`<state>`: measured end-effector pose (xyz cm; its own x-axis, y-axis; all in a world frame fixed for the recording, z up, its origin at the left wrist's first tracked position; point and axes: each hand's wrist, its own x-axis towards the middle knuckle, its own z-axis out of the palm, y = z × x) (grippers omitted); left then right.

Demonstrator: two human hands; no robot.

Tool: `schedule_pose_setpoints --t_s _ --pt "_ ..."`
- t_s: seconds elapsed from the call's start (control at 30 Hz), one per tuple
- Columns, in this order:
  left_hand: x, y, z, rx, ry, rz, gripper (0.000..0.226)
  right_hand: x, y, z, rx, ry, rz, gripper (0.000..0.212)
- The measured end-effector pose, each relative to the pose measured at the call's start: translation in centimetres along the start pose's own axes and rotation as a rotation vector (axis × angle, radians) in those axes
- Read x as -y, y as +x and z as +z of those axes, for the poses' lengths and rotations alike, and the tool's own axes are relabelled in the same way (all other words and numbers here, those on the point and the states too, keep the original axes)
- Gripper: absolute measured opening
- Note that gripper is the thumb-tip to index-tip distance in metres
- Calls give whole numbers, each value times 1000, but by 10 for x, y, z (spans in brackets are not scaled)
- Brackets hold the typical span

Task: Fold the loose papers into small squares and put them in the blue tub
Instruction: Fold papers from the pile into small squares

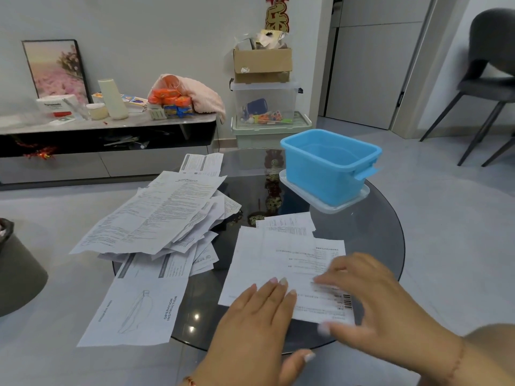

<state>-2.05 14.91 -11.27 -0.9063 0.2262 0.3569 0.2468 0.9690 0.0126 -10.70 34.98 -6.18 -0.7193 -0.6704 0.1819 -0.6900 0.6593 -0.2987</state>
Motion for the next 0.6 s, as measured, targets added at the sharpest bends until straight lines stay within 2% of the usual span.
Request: schedule_pose_setpoints --t_s 0.07,0.1,0.17,0.23,0.33,0.43,0.5,0.6 --pt "1 0 -1 6 -4 -10 72 -6 -1 0 137 -79 -118 74" --pt "2 -1 -1 10 -11 -14 72 -8 0 -1 174 -116 -167 76" --pt "5 -2 -1 0 -44 -15 69 -15 3 -3 196 -156 -232 68" --pt "6 -3 -3 -12 -66 -27 67 -19 5 -8 216 -69 -258 52" --pt "6 0 -6 -38 -78 -35 55 -22 10 -9 52 13 -345 28" --pt "6 6 -7 -91 -124 -51 40 -16 19 -3 -200 18 -431 25" --pt "7 11 -9 -116 -156 -72 35 -10 22 -1 -305 -20 -491 29" --pt "10 11 -15 -178 -210 -97 41 -1 24 -2 -360 -22 -530 23"
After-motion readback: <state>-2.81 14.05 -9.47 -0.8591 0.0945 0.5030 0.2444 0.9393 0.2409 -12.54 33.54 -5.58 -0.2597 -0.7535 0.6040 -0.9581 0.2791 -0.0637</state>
